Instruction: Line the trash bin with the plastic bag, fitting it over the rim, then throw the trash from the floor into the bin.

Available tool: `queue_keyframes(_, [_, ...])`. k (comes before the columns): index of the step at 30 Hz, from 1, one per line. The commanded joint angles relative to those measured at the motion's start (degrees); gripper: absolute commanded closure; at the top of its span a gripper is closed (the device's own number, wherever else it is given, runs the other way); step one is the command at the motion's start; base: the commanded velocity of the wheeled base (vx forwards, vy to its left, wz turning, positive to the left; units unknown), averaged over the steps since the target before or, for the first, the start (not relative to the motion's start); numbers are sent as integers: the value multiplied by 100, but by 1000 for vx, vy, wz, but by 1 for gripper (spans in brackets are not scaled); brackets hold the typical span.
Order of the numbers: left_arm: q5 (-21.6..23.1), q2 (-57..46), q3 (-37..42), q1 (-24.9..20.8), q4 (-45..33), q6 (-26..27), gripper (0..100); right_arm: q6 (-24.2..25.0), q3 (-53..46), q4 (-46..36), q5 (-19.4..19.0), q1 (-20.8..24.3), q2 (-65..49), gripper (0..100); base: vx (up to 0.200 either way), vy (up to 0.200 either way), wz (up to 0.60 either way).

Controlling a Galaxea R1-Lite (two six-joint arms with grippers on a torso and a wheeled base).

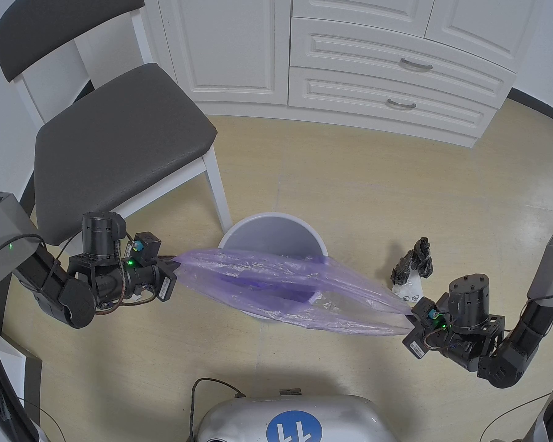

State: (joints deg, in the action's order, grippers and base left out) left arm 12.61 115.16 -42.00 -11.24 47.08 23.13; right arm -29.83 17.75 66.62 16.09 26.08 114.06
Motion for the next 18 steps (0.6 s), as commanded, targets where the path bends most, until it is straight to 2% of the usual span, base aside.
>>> queue_keyframes(1, [111, -240, 165, 8, -15, 60, 100, -102, -175, 0, -10, 20, -252, 100, 0, 0, 0])
queue_keyframes(18, [286, -688, 376, 17, -568, 333, 100, -348, -457, -18, -36, 73, -613, 100, 0, 0, 0])
